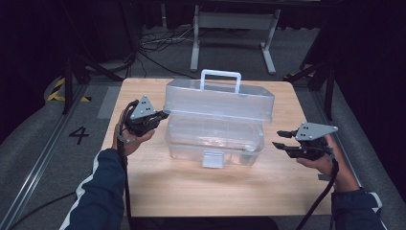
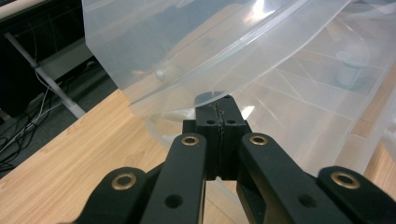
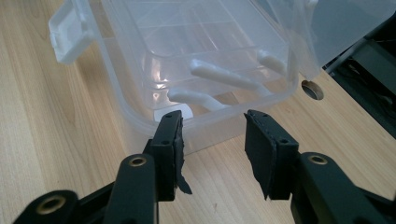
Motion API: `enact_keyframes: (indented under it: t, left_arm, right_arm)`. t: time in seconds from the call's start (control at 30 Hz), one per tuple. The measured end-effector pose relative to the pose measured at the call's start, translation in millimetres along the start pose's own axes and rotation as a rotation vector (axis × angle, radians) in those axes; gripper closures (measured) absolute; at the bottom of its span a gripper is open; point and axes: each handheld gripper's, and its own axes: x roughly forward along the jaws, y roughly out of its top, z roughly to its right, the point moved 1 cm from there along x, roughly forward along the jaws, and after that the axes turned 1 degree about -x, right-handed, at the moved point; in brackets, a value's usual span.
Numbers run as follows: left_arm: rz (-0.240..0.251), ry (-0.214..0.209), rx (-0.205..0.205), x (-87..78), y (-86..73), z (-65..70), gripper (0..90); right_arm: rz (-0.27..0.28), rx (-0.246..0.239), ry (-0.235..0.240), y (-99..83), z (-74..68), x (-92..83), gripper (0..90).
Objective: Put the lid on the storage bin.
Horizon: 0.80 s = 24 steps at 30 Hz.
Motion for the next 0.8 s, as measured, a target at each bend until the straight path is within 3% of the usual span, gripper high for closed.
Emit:
enact_keyframes:
  t: [0.53, 0.8]
  left_arm:
    - [-0.014, -0.004, 0.011, -1.2, -4.7, 3.0, 90.0]
    - [-0.020, -0.009, 0.010, -0.3, -8.3, 5.4, 90.0]
  right_arm:
    - [0.004, 0.052, -0.013, -23.8, -8.0, 11.3, 42.4]
    - [-0.004, 0.106, -0.021, -38.3, -12.5, 21.6, 33.0]
